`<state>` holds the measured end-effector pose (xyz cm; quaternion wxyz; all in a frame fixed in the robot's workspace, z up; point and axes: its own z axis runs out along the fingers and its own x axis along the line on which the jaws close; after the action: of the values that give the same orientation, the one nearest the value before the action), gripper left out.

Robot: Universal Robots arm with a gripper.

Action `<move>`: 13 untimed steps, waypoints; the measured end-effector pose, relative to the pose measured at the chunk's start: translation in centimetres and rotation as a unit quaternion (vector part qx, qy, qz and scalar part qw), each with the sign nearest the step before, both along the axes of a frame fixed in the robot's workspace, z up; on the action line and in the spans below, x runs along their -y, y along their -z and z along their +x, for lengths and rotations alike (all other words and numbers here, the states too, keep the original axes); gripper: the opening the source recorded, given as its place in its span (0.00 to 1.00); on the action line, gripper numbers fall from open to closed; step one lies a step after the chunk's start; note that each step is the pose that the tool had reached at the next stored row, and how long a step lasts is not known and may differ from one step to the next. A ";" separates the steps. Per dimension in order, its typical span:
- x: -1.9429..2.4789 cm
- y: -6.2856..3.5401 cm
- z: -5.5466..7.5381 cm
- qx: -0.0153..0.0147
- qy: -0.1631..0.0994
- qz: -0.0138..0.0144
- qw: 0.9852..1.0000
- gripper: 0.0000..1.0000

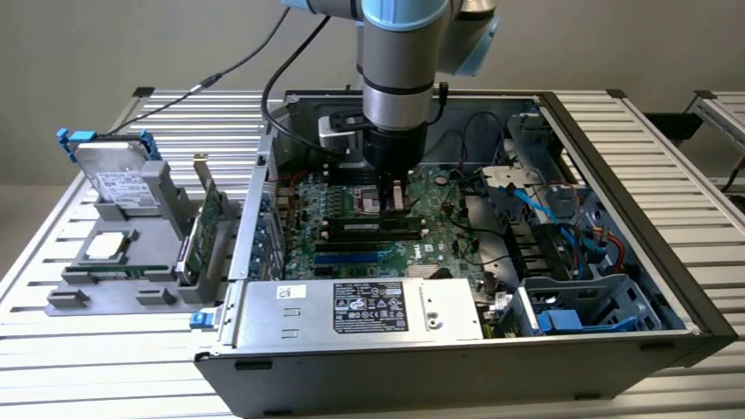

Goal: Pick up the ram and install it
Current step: 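Insert the ram into the slot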

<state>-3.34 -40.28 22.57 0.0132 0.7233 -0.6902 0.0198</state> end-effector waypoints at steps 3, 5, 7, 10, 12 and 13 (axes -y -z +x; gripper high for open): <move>0.07 0.00 0.0 0.000 0.000 0.000 1.000 0.13; 0.11 -0.01 0.0 0.000 0.000 0.000 1.000 0.13; 0.16 -0.01 0.0 0.000 0.000 0.000 1.000 0.13; 0.18 0.00 0.0 0.000 0.000 0.000 1.000 0.13; 0.18 0.00 0.0 0.000 0.000 0.000 1.000 0.13; 0.19 0.00 0.0 0.000 0.000 0.000 1.000 0.13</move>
<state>-3.34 -40.47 22.57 0.0134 0.7233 -0.6902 0.0198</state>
